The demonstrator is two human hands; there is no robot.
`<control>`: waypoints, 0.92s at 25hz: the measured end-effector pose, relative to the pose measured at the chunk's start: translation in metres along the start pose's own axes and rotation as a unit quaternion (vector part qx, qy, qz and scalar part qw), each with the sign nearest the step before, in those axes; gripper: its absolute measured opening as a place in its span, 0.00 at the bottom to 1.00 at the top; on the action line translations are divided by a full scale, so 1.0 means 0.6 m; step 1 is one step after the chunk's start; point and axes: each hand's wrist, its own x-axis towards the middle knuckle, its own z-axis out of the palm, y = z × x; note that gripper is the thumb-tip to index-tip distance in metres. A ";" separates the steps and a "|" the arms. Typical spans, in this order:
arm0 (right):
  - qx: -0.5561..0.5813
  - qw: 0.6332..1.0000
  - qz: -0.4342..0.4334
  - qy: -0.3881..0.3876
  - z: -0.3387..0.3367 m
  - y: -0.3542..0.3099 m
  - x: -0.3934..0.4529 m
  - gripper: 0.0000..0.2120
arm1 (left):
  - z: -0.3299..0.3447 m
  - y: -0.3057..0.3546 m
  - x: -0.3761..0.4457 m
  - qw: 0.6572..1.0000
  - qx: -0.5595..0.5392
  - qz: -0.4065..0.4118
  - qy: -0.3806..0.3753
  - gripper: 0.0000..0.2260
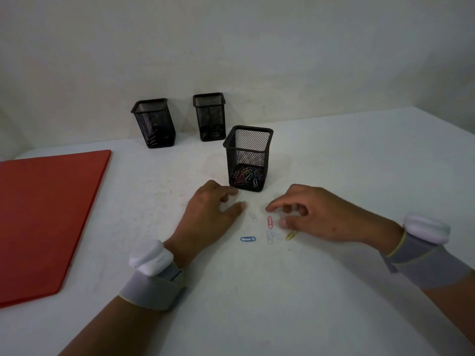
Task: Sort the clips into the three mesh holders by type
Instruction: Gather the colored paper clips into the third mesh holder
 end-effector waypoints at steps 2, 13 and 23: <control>-0.026 1.000 0.006 -0.015 0.014 0.001 -0.002 0.13 | 0.003 -0.001 -0.001 1.000 0.015 0.013 -0.002 0.16; -0.100 0.994 -0.023 0.041 0.043 -0.028 -0.011 0.05 | 0.006 0.009 -0.001 0.997 0.039 0.057 -0.029 0.08; 0.013 0.986 -0.039 0.160 -0.020 -0.064 0.029 0.06 | -0.057 0.069 0.032 0.979 -0.076 0.118 0.145 0.06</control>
